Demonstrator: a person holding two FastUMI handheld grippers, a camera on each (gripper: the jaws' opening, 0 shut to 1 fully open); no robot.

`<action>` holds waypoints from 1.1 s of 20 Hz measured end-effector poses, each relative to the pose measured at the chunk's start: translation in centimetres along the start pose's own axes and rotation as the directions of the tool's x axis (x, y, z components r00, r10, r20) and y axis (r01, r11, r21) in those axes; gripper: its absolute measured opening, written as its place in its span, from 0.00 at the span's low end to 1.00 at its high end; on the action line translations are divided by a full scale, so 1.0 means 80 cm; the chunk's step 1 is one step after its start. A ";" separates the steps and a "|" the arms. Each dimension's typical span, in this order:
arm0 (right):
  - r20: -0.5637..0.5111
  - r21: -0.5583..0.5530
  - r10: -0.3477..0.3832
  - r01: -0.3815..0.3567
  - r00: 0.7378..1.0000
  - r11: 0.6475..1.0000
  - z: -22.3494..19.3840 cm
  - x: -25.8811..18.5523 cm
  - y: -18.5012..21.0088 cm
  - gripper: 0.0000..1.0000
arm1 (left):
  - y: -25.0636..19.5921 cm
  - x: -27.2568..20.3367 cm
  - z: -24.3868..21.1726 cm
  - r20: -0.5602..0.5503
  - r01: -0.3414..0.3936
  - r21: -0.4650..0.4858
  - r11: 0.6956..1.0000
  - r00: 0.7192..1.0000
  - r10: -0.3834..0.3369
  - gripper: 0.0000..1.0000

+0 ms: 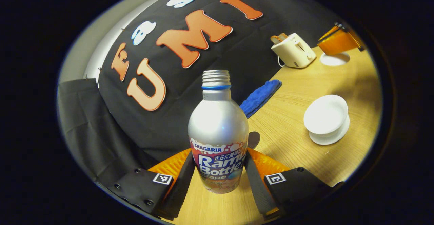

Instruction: Open the teacup lid with one hand, grasp the water bottle and pour water into the teacup with the other hand; after pouring, place the water bottle on the coaster and then close the teacup lid.

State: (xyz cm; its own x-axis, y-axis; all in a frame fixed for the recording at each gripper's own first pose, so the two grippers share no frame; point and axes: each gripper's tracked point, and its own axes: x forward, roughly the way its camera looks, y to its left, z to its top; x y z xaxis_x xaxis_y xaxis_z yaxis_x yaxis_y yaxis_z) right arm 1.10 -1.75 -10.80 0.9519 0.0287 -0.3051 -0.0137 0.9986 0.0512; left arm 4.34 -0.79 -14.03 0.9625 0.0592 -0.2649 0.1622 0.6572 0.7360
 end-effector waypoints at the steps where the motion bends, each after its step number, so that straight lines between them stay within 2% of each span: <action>1: 0.003 0.003 -0.008 0.008 1.000 1.000 0.000 -0.002 -0.005 0.19 | -0.003 0.000 -0.002 -0.006 -0.004 0.043 0.999 1.000 0.004 0.80; 2: 0.005 0.005 -0.014 0.014 1.000 1.000 -0.001 -0.003 -0.010 0.19 | -0.009 0.002 -0.004 -0.009 0.001 0.079 0.997 1.000 -0.001 0.80; 3: 0.006 0.008 -0.019 0.019 1.000 1.000 -0.002 -0.005 -0.014 0.19 | -0.015 0.001 -0.005 -0.014 0.009 0.110 0.994 1.000 -0.007 0.84; 6: -0.004 0.036 -0.023 0.023 1.000 0.999 -0.007 -0.012 -0.026 0.19 | -0.016 -0.003 -0.006 -0.017 0.007 0.218 0.976 1.000 -0.004 0.80; 7: 0.000 0.037 -0.033 0.033 0.999 0.999 -0.007 -0.014 -0.032 0.19 | -0.015 -0.003 -0.005 -0.016 0.003 0.259 0.966 1.000 0.001 0.84; 10: 0.013 0.029 -0.058 0.057 0.998 0.998 -0.006 -0.020 -0.047 0.19 | -0.017 -0.007 -0.008 -0.015 0.004 0.364 0.931 1.000 0.002 0.84; 11: 0.014 0.033 -0.059 0.058 0.998 0.998 -0.006 -0.022 -0.050 0.19 | -0.017 -0.008 -0.006 -0.011 0.002 0.397 0.918 1.000 0.002 0.88; 12: 0.016 0.044 -0.059 0.058 0.998 0.997 -0.007 -0.024 -0.052 0.19 | -0.018 -0.010 -0.004 -0.007 0.002 0.431 0.902 1.000 0.001 0.80; 13: 0.018 0.050 -0.059 0.058 0.998 0.997 -0.006 -0.026 -0.054 0.19 | -0.018 -0.011 -0.002 -0.003 -0.001 0.467 0.884 1.000 0.003 0.84; 18: 0.038 0.048 -0.089 0.087 0.995 0.995 -0.007 -0.034 -0.069 0.19 | -0.013 -0.014 0.002 0.006 -0.015 0.604 0.797 1.000 0.014 0.84; 19: 0.037 0.050 -0.090 0.088 0.995 0.995 -0.008 -0.036 -0.072 0.19 | -0.013 -0.014 0.005 0.008 -0.014 0.630 0.776 1.000 0.012 0.81; 22: 0.033 0.057 -0.094 0.092 0.995 0.994 -0.013 -0.040 -0.076 0.19 | -0.015 -0.021 0.017 0.039 -0.031 0.713 0.701 0.999 0.005 0.88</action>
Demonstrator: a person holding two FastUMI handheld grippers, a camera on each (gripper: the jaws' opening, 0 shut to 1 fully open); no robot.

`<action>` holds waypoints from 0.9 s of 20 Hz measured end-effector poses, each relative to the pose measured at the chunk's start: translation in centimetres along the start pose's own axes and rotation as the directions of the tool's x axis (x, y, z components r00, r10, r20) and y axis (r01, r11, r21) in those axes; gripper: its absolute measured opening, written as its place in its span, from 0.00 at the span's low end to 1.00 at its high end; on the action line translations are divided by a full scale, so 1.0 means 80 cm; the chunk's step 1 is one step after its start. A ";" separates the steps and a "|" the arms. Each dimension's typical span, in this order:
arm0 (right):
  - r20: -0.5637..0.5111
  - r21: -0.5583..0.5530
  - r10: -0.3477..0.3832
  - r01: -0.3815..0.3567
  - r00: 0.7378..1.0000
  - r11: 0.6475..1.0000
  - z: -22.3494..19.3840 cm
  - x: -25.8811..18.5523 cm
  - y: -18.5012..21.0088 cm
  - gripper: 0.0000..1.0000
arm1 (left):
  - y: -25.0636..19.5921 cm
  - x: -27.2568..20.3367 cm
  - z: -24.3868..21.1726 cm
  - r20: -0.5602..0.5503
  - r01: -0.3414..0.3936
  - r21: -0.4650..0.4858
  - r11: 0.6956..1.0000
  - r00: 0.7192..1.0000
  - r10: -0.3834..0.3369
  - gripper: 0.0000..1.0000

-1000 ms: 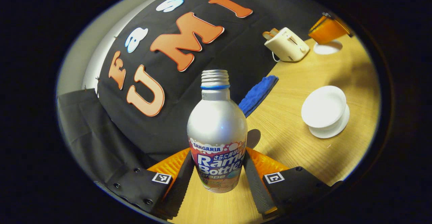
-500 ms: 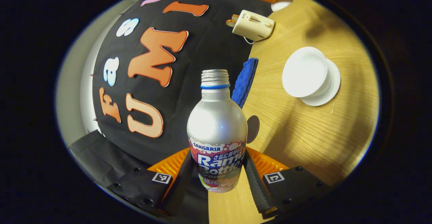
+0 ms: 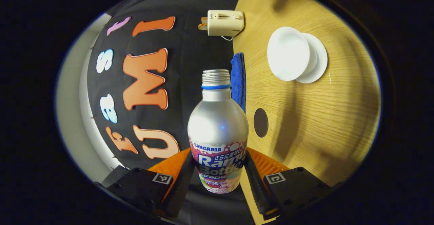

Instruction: Open the teacup lid with one hand, grasp the water bottle and pour water into the teacup with the other hand; after pouring, place the water bottle on the coaster and then close the teacup lid.

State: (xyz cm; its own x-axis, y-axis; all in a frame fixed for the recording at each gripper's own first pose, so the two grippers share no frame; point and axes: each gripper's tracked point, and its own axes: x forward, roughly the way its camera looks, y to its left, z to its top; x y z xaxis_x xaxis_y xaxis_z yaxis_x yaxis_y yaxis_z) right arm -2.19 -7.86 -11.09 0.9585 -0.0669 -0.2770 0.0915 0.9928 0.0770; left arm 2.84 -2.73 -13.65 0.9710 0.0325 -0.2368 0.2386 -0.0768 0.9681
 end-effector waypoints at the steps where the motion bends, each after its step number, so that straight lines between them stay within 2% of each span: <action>1: 0.002 -0.001 0.000 0.000 1.000 1.000 0.000 -0.002 -0.002 0.19 | -0.001 0.000 0.003 0.005 0.006 0.023 1.000 1.000 -0.006 0.84; 3: 0.006 -0.007 -0.007 0.007 1.000 1.000 0.000 -0.005 -0.007 0.19 | 0.003 0.005 0.008 0.017 0.016 0.067 0.998 1.000 -0.018 0.81; 4: 0.009 -0.005 -0.006 0.006 1.000 1.000 0.001 -0.006 -0.008 0.19 | 0.005 0.007 0.011 0.021 0.020 0.090 0.996 1.000 -0.022 0.89; 8: 0.019 -0.003 -0.009 0.009 1.000 1.000 0.004 -0.011 -0.013 0.19 | 0.011 0.006 0.018 0.036 0.023 0.184 0.983 0.999 -0.031 0.82; 12: 0.020 -0.014 -0.009 0.009 1.000 1.000 0.004 -0.015 -0.016 0.19 | 0.013 0.013 0.024 0.048 0.018 0.264 0.964 0.998 -0.032 0.84; 17: 0.025 -0.030 -0.005 0.006 1.000 1.000 0.005 -0.018 -0.015 0.19 | 0.018 0.015 0.026 0.056 0.015 0.313 0.950 0.998 -0.034 0.84; 18: 0.025 -0.033 -0.004 0.005 1.000 0.999 0.006 -0.018 -0.015 0.19 | 0.021 0.016 0.026 0.058 0.015 0.323 0.946 0.998 -0.035 0.81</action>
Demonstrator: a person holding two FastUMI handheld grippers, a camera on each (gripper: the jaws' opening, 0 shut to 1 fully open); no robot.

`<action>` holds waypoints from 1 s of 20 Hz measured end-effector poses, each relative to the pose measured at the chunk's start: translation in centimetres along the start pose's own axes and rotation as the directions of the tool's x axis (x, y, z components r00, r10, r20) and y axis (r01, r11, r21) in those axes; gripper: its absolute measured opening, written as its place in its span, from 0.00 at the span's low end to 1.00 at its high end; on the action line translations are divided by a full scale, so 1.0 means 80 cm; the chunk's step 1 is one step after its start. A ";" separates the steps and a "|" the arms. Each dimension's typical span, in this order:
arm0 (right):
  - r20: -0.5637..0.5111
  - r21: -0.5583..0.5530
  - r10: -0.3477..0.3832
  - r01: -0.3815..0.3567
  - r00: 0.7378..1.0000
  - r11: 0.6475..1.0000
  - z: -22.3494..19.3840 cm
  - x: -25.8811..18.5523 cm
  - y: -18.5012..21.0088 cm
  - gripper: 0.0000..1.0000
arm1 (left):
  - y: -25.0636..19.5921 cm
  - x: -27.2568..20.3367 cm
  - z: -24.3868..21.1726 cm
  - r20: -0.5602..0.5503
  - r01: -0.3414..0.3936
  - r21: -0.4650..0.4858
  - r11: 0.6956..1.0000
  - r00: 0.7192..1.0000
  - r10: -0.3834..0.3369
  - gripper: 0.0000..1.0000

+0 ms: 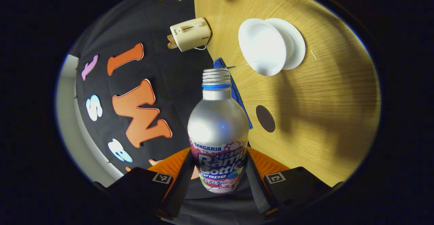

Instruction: Open the teacup lid with one hand, grasp the water bottle and pour water into the teacup with the other hand; after pouring, place the water bottle on the coaster and then close the teacup lid.

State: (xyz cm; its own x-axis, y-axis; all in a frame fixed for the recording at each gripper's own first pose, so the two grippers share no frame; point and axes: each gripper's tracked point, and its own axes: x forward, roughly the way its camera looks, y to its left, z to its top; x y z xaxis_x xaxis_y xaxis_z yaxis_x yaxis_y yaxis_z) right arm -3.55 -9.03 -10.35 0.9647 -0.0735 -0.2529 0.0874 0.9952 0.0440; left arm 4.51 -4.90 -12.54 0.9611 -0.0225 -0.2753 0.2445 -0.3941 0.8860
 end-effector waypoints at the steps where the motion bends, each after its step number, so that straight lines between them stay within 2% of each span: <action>1: 0.001 -0.003 0.002 -0.002 1.000 1.000 0.001 0.000 0.000 0.19 | 0.001 0.002 0.001 0.000 0.001 0.012 1.000 1.000 -0.001 0.84; 3: 0.002 -0.008 0.003 -0.002 1.000 1.000 0.001 -0.001 0.000 0.19 | 0.005 0.002 -0.002 0.005 0.002 0.043 0.999 1.000 -0.003 0.85; 4: 0.002 -0.009 0.003 -0.003 1.000 1.000 0.001 -0.002 0.001 0.19 | 0.007 0.004 -0.002 0.004 0.001 0.054 0.999 1.000 -0.001 0.82; 6: 0.006 -0.011 0.003 -0.003 1.000 1.000 0.003 -0.002 0.001 0.19 | 0.013 0.005 -0.001 0.008 -0.002 0.077 0.997 1.000 0.002 0.88; 8: 0.008 -0.010 0.002 -0.002 1.000 1.000 0.003 -0.002 0.000 0.19 | 0.017 0.004 0.000 0.013 -0.006 0.099 0.995 1.000 0.005 0.88; 9: 0.007 -0.010 0.002 -0.002 1.000 1.000 0.003 -0.002 0.000 0.19 | 0.019 0.005 0.001 0.015 -0.009 0.107 0.994 1.000 0.008 0.85; 11: 0.006 -0.011 0.000 0.000 1.000 1.000 0.002 -0.004 -0.001 0.19 | 0.021 0.003 0.002 0.016 -0.015 0.129 0.992 1.000 0.013 0.85; 12: 0.007 -0.016 0.001 -0.001 1.000 1.000 0.002 -0.006 -0.001 0.19 | 0.023 0.002 0.003 0.019 -0.017 0.141 0.990 1.000 0.014 0.88; 16: 0.010 -0.027 -0.008 0.008 1.000 1.000 0.003 -0.007 -0.005 0.19 | 0.029 0.004 0.003 0.019 -0.019 0.179 0.984 1.000 0.016 0.82; 17: 0.009 -0.027 -0.008 0.008 1.000 1.000 0.002 -0.007 -0.006 0.19 | 0.032 0.004 0.002 0.017 -0.019 0.192 0.981 1.000 0.016 0.88; 20: 0.005 -0.027 -0.008 0.008 1.000 1.000 0.001 -0.008 -0.007 0.19 | 0.040 0.002 0.001 0.013 -0.018 0.222 0.975 1.000 0.015 0.85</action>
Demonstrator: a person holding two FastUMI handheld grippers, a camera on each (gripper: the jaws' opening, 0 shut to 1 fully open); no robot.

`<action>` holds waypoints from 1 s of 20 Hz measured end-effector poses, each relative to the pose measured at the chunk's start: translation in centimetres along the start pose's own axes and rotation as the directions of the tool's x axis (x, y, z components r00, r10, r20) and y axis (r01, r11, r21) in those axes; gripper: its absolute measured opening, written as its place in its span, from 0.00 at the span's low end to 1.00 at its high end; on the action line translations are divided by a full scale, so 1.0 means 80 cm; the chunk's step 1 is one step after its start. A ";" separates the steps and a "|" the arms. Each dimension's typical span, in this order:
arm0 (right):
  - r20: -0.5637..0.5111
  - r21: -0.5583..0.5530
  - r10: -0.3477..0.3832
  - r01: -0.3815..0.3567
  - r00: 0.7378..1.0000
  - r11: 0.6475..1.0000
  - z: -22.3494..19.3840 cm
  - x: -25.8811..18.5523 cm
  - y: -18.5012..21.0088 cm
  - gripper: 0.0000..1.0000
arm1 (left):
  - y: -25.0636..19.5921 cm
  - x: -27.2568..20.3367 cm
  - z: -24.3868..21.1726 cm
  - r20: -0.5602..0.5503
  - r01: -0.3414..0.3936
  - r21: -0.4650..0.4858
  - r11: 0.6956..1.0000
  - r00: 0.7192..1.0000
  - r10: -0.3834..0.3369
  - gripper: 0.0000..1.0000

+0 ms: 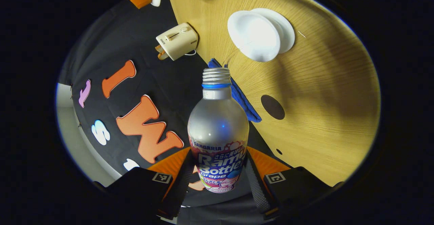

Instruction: Open the teacup lid with one hand, grasp the water bottle and pour water into the teacup with the other hand; after pouring, place the water bottle on the coaster and then close the teacup lid.

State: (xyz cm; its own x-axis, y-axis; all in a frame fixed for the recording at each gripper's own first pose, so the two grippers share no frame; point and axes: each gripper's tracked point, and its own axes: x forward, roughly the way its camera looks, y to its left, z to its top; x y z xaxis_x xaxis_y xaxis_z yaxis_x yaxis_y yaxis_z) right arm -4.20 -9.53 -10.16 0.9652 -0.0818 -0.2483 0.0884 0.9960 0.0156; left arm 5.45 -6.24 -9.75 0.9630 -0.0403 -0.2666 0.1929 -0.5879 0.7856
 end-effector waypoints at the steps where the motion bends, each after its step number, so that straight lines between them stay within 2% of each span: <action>1: 0.002 0.002 -0.003 0.003 1.000 1.000 0.000 0.000 -0.001 0.19 | 0.003 0.001 -0.001 -0.002 -0.005 0.013 1.000 1.000 0.005 0.85; 5: 0.004 -0.001 0.005 -0.005 1.000 1.000 0.001 0.000 0.003 0.19 | 0.010 -0.001 0.000 0.001 -0.027 0.053 0.998 1.000 0.027 0.88; 6: 0.005 0.002 0.004 -0.004 1.000 1.000 0.001 -0.001 0.002 0.19 | 0.010 -0.001 0.000 -0.001 -0.029 0.070 0.997 1.000 0.029 0.82; 8: 0.013 0.012 0.010 -0.010 1.000 1.000 0.004 -0.003 0.004 0.19 | 0.017 -0.001 0.003 0.008 -0.036 0.091 0.995 0.999 0.035 0.85; 11: 0.014 0.008 0.012 -0.012 1.000 1.000 0.003 -0.003 0.004 0.19 | 0.019 -0.001 0.004 0.017 -0.047 0.107 0.993 0.999 0.046 0.82; 12: 0.015 0.008 0.013 -0.013 1.000 1.000 0.003 -0.003 0.005 0.19 | 0.020 0.000 0.004 0.018 -0.050 0.115 0.992 0.999 0.048 0.82; 13: 0.014 0.008 0.014 -0.014 1.000 1.000 0.003 -0.003 0.005 0.19 | 0.022 -0.001 0.005 0.021 -0.055 0.122 0.991 0.998 0.052 0.87; 16: 0.017 0.008 0.017 -0.017 1.000 1.000 0.004 -0.004 0.005 0.19 | 0.023 0.001 0.006 0.025 -0.054 0.144 0.988 0.998 0.051 0.82; 20: 0.018 0.008 0.019 -0.019 1.000 1.000 0.003 -0.005 0.005 0.19 | 0.026 0.002 0.010 0.032 -0.055 0.167 0.984 0.998 0.051 0.82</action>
State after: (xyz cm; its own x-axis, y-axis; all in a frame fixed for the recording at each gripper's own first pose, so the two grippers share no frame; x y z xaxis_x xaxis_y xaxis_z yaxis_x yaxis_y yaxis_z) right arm -4.48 -9.15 -9.82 0.9709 -0.0636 -0.2309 0.0719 0.9970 0.0278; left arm 5.86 -8.15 -8.63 0.9650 -0.0957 -0.2440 0.1052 -0.7112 0.6950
